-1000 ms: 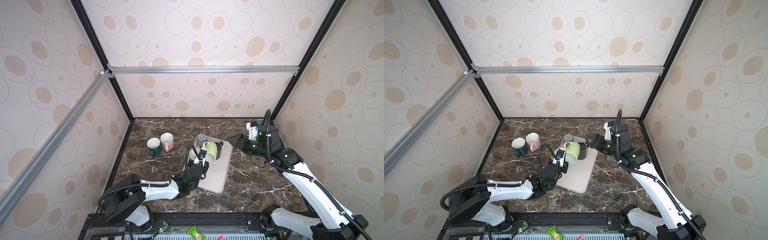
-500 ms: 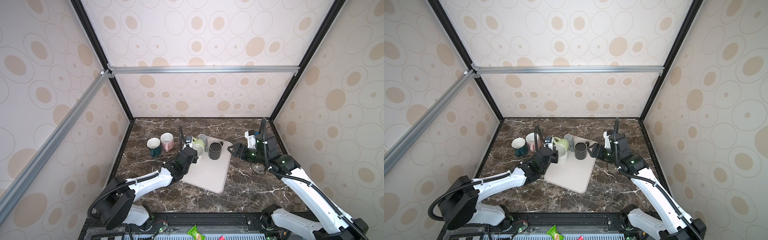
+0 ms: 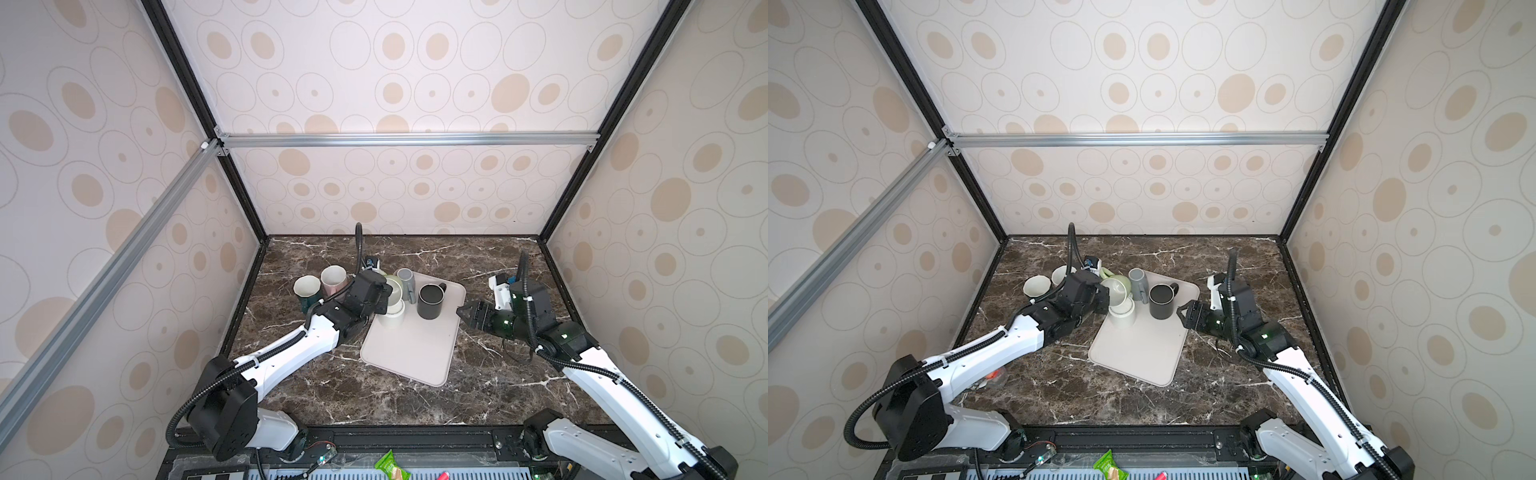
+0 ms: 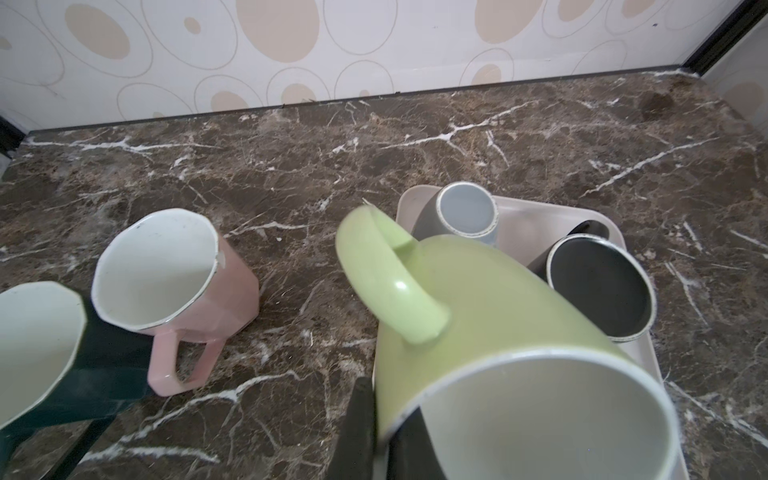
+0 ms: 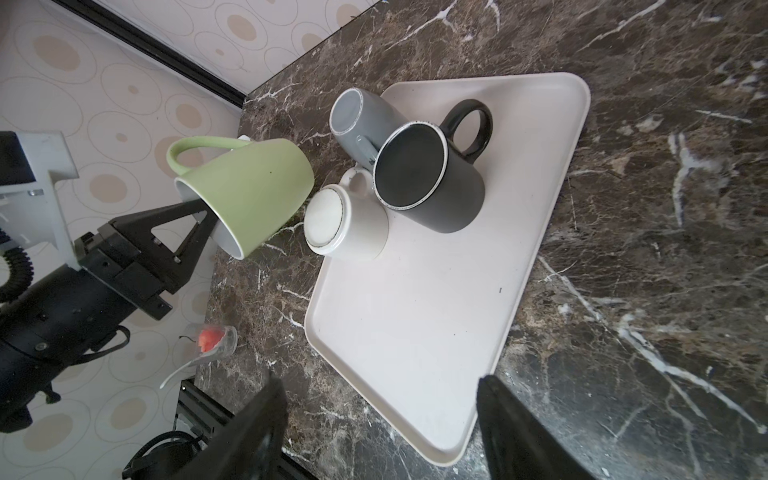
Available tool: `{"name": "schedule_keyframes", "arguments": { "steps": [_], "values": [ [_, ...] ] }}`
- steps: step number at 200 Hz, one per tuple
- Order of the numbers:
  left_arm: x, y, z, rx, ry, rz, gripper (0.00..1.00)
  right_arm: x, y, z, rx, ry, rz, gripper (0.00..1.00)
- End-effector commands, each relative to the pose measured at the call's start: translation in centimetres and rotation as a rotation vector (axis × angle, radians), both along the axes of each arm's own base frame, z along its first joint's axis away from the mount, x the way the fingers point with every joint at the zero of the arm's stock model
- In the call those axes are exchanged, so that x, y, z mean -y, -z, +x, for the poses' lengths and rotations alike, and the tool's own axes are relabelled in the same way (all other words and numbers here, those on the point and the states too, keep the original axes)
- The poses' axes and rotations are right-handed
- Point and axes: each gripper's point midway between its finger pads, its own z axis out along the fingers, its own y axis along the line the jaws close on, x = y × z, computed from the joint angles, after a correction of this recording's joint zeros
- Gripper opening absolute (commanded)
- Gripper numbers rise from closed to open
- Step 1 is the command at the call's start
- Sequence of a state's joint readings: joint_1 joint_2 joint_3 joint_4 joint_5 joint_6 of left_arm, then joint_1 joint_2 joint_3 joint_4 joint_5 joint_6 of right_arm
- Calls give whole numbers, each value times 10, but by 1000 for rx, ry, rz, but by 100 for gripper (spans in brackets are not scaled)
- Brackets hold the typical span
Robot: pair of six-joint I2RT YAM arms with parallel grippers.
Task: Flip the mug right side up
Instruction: 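Withdraw the open right gripper while the left gripper carries the mug toward the pink mug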
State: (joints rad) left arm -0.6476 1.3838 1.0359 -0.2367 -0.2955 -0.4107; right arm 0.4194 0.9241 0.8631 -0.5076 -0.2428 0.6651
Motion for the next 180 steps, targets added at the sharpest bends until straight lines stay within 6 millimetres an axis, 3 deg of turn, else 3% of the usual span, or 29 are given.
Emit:
{"name": "schedule_keyframes", "arguments": {
  "steps": [1, 102, 144, 180],
  "values": [
    [-4, -38, 10, 33, -13, -33, 0, 3, -2, -6, 29, -8, 7, 74],
    [-32, -9, 34, -137, -15, 74, 0, 4, -2, -19, 54, -49, 2, 74],
    [-46, -4, 51, -165, -17, 135, 0, 8, 26, -24, 25, -35, -12, 75],
    [-55, -6, 69, -180, -19, 135, 0, 12, 38, -30, 21, -20, -2, 75]
  ]
}}
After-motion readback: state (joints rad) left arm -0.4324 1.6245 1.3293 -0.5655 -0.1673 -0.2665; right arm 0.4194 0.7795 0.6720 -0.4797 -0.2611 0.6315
